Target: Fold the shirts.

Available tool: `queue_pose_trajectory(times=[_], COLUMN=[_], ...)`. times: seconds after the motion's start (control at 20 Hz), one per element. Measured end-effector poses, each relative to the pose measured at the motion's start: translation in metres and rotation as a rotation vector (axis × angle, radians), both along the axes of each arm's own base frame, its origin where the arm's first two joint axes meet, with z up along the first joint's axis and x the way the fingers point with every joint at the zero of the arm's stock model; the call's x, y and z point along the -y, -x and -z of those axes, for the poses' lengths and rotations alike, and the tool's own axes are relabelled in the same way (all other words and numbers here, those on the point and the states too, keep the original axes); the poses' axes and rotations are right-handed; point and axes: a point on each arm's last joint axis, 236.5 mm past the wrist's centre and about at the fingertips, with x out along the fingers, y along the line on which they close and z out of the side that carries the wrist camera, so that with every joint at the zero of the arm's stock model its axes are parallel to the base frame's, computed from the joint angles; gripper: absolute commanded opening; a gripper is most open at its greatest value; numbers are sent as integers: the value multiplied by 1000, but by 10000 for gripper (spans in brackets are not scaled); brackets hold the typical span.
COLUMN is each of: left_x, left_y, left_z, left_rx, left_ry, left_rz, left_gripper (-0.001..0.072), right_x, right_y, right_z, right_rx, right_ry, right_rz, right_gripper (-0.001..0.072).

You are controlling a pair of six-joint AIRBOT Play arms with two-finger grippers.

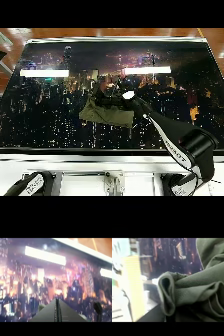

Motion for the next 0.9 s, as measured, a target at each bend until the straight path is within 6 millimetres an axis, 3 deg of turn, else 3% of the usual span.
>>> queue_pose_trajectory(times=[0.2, 0.35, 0.45, 0.55, 0.6, 0.8, 0.9], left_x=[-1, -1, -2, -2, -1, -2, -2], left_y=[11, 14, 14, 15, 15, 15, 15], left_z=[7, 12, 14, 15, 16, 16, 16], left_rx=[-29, -46, -51, -53, -56, -57, -57], left_ry=[-13, -14, -15, -15, -14, -14, -15], left_rz=[5, 7, 6, 8, 10, 8, 7], left_gripper=[40, 40, 40, 40, 40, 40, 40], right_x=[-5, 14, 36, 73, 98, 216, 251], right_y=[-6, -14, -14, -11, -6, 21, 36], right_z=[-1, -14, -22, -21, -14, 37, 57], right_rx=[10, 46, 62, 59, 42, -139, -233], right_ry=[-47, -55, -26, 58, 132, 459, 523], right_rz=[16, -10, -64, -125, -163, -242, -237], right_gripper=[570, 570, 570, 574, 667, 680, 680])
